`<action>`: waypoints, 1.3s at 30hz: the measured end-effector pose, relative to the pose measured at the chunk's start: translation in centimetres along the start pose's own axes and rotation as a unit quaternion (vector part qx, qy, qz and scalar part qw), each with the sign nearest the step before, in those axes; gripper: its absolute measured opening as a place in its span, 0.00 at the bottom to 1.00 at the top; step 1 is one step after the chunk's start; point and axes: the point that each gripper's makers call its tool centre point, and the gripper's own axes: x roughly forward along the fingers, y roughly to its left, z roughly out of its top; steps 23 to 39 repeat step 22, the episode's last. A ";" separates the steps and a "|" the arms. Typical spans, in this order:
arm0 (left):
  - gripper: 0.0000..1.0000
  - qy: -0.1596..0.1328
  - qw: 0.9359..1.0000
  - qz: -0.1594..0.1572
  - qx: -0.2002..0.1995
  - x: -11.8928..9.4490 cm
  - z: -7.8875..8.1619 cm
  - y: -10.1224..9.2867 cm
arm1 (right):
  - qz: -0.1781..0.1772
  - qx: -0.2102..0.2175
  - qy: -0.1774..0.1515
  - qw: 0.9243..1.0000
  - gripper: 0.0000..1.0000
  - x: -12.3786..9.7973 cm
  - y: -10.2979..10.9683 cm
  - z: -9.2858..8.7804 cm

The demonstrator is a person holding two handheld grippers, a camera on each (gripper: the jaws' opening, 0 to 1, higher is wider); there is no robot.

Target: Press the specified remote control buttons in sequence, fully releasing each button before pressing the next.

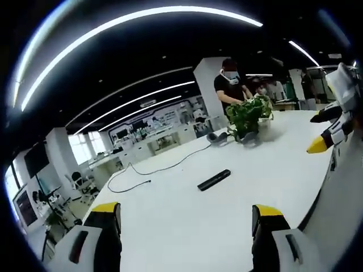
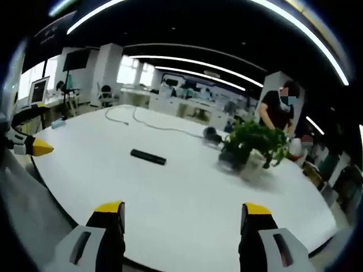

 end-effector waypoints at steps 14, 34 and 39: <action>1.00 0.002 1.000 0.001 0.000 -0.1 -0.1 0.0 | 0.013 -0.006 0.008 1.000 0.83 0.1 0.6 -0.2; 1.00 0.009 1.000 0.002 0.004 0.0 -0.4 0.0 | 0.019 -0.007 0.007 1.000 0.83 0.1 0.8 -0.2; 1.00 0.009 1.000 0.002 0.004 0.0 -0.4 0.0 | 0.019 -0.007 0.007 1.000 0.83 0.1 0.8 -0.2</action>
